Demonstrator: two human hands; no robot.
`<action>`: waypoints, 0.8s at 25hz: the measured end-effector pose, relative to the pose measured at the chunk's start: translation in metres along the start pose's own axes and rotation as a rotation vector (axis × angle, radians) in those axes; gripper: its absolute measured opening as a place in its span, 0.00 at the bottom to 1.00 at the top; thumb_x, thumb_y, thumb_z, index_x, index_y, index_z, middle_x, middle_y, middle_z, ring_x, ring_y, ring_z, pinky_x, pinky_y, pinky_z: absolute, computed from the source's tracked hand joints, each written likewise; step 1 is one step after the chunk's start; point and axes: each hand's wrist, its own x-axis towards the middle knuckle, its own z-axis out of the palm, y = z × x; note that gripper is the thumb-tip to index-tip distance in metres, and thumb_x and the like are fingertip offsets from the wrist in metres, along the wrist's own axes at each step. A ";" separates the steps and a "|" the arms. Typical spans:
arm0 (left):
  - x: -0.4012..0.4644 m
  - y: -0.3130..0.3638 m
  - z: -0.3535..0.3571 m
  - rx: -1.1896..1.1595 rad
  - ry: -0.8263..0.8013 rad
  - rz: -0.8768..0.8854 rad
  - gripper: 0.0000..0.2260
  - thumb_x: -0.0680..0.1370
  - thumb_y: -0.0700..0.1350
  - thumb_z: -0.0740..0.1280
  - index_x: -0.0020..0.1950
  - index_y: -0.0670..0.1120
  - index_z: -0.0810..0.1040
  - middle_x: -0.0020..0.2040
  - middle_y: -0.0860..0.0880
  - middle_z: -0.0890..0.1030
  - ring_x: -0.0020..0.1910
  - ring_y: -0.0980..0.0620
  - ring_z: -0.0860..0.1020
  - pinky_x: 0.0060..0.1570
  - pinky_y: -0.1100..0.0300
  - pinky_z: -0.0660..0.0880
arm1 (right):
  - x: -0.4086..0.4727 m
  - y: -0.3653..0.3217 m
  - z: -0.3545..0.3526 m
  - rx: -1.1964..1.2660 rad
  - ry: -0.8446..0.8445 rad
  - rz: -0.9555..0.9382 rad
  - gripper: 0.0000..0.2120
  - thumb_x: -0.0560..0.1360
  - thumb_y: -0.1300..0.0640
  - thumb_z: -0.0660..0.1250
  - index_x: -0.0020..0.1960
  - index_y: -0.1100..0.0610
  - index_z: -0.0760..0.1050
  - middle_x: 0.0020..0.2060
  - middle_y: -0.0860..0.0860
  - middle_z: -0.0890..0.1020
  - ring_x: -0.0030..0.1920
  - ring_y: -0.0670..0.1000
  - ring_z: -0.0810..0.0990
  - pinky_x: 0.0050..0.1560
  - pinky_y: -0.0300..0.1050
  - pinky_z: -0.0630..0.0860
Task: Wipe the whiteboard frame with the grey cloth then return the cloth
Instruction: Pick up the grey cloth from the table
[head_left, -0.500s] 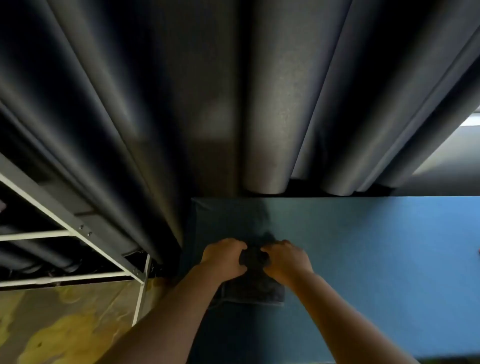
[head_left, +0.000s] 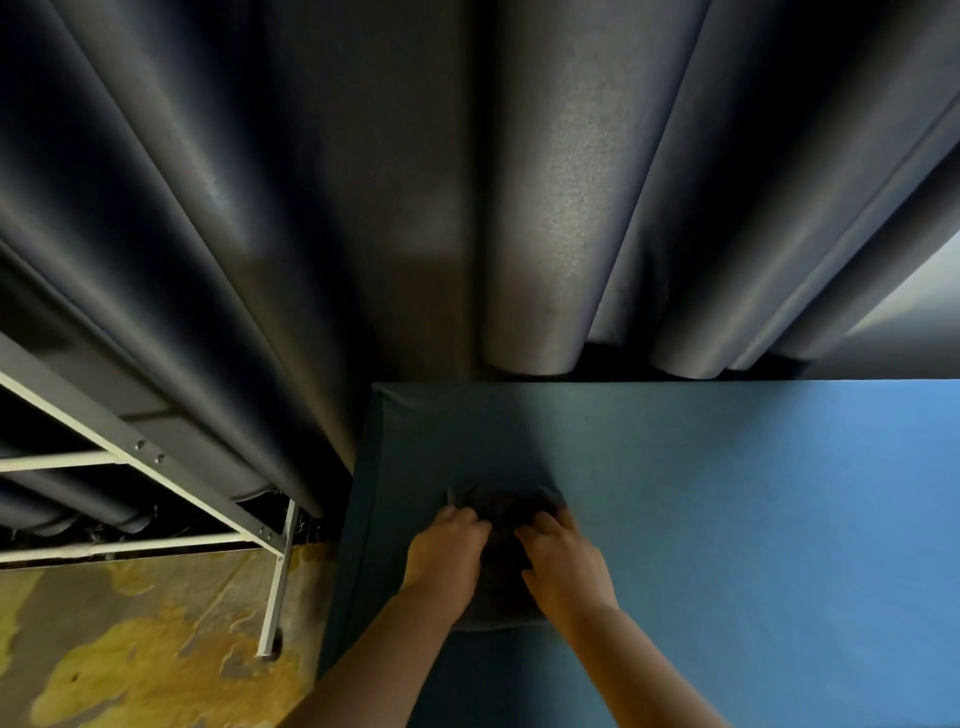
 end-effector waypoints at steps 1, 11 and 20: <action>-0.001 -0.001 0.003 -0.024 0.028 -0.004 0.16 0.78 0.39 0.60 0.66 0.48 0.72 0.64 0.50 0.72 0.66 0.51 0.66 0.58 0.56 0.73 | 0.000 0.000 0.002 0.008 0.012 -0.003 0.16 0.74 0.59 0.59 0.62 0.53 0.69 0.61 0.50 0.71 0.67 0.53 0.64 0.50 0.50 0.77; 0.005 -0.009 0.008 -0.173 0.068 -0.086 0.12 0.76 0.38 0.61 0.57 0.48 0.77 0.58 0.48 0.76 0.59 0.51 0.72 0.56 0.58 0.73 | 0.007 0.001 0.001 0.102 0.054 0.085 0.12 0.74 0.59 0.58 0.54 0.55 0.76 0.57 0.52 0.76 0.60 0.54 0.72 0.52 0.47 0.75; -0.008 -0.014 -0.098 -0.329 0.190 -0.050 0.10 0.74 0.39 0.65 0.51 0.50 0.81 0.53 0.49 0.80 0.51 0.52 0.77 0.53 0.57 0.75 | 0.006 -0.027 -0.105 0.141 0.166 -0.081 0.10 0.73 0.58 0.59 0.50 0.56 0.78 0.53 0.58 0.79 0.53 0.59 0.77 0.51 0.48 0.74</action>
